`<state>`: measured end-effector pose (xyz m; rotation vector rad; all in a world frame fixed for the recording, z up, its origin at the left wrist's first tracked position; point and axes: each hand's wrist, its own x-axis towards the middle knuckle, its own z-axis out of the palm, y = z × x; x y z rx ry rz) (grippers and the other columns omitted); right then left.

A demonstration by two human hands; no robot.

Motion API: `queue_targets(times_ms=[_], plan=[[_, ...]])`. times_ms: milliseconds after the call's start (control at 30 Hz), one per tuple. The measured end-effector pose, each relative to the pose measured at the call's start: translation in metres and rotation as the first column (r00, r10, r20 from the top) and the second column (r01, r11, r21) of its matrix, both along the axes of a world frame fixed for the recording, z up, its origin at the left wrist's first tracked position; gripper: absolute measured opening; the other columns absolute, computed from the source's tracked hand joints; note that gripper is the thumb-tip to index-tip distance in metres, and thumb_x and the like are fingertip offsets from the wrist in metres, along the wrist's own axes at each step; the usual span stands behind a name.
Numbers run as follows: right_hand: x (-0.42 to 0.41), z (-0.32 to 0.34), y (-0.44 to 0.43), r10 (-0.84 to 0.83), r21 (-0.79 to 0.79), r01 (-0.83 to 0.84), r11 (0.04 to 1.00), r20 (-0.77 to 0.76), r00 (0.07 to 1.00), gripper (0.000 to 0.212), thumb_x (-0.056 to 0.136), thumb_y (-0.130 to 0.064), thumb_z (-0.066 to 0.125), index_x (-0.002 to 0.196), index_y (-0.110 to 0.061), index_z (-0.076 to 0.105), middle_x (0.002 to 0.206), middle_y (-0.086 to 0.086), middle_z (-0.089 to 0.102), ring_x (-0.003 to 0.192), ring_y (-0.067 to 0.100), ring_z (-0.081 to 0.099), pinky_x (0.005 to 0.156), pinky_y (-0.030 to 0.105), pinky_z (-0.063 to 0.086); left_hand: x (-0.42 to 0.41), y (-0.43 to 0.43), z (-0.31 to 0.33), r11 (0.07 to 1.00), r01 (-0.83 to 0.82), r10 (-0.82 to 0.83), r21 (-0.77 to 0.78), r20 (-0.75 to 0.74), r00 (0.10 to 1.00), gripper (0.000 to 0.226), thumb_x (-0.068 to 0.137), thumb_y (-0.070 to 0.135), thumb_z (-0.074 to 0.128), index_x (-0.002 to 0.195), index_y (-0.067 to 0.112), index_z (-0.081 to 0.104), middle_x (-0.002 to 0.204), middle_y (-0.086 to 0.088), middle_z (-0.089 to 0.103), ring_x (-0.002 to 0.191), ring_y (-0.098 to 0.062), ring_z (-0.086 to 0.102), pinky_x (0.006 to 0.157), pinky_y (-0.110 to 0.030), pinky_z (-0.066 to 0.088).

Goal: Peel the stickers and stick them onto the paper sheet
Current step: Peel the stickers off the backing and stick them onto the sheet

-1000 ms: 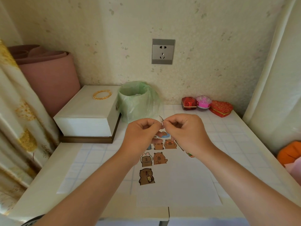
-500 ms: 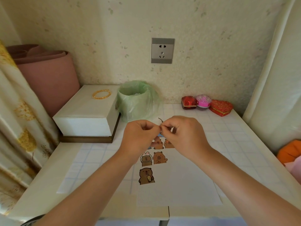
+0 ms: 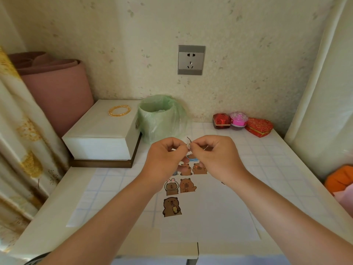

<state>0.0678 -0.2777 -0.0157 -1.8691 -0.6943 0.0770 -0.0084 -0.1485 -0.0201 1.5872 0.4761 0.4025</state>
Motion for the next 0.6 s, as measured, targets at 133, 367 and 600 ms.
queue_targets(times_ms=[133,367,600], plan=[[0.0,0.003,0.002,-0.046,0.084,0.066,0.994,-0.222,0.974,0.016,0.091,-0.013,0.064,0.081,-0.018,0.075,0.055,-0.01,0.062,0.046,0.01,0.056,0.052,0.027,0.053,0.0,0.002,0.005,0.997,0.001,-0.001,-0.073,-0.004,1.0,0.012,0.093,0.006,0.058,0.089,-0.002,0.066,0.082,-0.003,0.071,0.068,-0.012,0.07,0.059,-0.032,0.061],[0.012,0.005,-0.002,-0.14,0.092,0.182,0.979,-0.346,0.928,0.016,0.093,-0.017,0.06,0.08,-0.015,0.069,0.051,-0.002,0.058,0.046,0.014,0.054,0.055,0.03,0.054,-0.003,0.034,0.013,0.982,-0.065,0.088,0.177,-0.124,0.988,0.011,0.09,0.007,0.057,0.08,0.007,0.063,0.085,-0.006,0.071,0.062,-0.013,0.066,0.061,-0.034,0.062],[0.01,0.006,0.015,-0.137,0.043,0.152,0.987,-0.241,0.961,0.015,0.095,-0.018,0.056,0.087,-0.016,0.068,0.076,0.002,0.068,0.048,0.017,0.059,0.056,0.037,0.056,-0.021,0.074,0.022,0.956,0.016,0.036,0.293,-0.171,0.985,0.015,0.093,0.008,0.051,0.081,0.011,0.06,0.079,-0.003,0.072,0.059,-0.013,0.062,0.058,-0.034,0.059]])
